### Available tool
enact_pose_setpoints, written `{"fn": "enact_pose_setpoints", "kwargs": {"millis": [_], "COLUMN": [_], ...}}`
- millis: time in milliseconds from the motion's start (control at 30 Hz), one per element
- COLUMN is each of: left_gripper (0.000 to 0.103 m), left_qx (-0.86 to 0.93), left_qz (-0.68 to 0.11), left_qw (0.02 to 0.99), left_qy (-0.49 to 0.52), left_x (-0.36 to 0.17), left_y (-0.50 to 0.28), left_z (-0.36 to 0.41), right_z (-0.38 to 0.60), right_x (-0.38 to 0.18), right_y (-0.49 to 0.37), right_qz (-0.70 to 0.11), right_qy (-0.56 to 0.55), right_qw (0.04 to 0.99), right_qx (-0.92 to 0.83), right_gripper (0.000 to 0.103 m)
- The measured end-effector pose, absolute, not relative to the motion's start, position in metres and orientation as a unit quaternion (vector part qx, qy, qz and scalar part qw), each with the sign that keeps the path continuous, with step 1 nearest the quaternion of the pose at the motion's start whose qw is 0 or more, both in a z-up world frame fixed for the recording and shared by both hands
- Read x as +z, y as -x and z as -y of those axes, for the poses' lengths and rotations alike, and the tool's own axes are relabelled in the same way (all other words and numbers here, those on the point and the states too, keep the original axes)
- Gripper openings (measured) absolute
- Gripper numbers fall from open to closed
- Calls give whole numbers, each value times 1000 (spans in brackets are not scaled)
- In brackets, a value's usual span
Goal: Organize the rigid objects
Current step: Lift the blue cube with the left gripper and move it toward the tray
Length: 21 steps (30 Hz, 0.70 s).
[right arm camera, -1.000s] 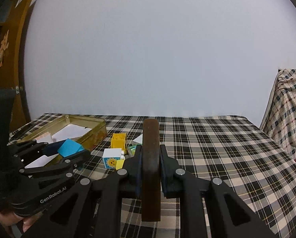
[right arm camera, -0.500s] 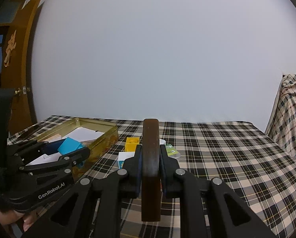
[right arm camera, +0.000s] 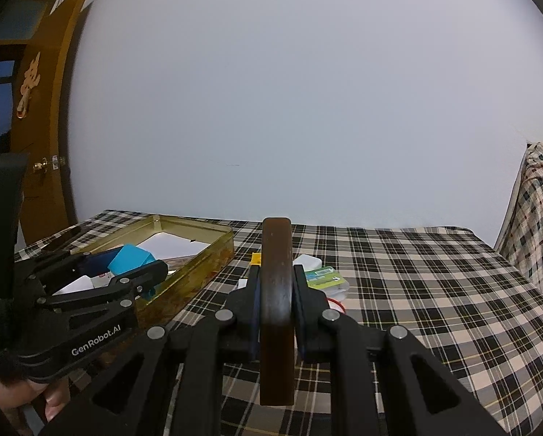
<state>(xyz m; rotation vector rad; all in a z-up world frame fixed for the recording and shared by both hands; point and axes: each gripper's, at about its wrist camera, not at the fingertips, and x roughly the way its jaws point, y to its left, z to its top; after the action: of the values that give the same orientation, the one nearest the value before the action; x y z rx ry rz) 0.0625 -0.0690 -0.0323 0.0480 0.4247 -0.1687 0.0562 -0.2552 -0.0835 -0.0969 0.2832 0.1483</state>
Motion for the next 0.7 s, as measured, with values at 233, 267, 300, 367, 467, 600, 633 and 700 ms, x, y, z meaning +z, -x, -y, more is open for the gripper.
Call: {"fn": "enact_pose_setpoints", "kwargs": {"millis": [233,267,300,367,467,600,633,700], "left_gripper": [42,42,42,42,42,42,42,42], "left_qx": [-76,-75,-73,-72,-68,-62,-60,-56], "left_qz": [-208,-208,-207,-206,-204,-201,-201,-200], "left_qw": [975,975,975,976,977,977,978,978], "left_qy": [-20,-19,-19,-19,-17,-13,-12,-10], "left_x": [-32,-32,-32,-32,-31,-31,-31,-31], "left_y": [-61,-60,-60,-60,-58,-58,-57,-57], "left_z": [60,59,58,57,54,48,46,43], "right_z": [252,251,249,248,246,243,242,238], "right_x": [-83,-84,-84,-84,-84,-84,-84,-85], "right_y": [-55,-55,-55,-55,-55,-54,-54,-54], "right_qz": [-143,-143,-143,-144,-143,-143,-143,-144], "right_qy": [49,49,50,50,50,50,50,52], "right_qw": [985,985,985,984,984,984,983,983], "right_qx": [85,86,87,90,92,97,99,103], "right_gripper": [17,17,17,17,17,17,17,17]}}
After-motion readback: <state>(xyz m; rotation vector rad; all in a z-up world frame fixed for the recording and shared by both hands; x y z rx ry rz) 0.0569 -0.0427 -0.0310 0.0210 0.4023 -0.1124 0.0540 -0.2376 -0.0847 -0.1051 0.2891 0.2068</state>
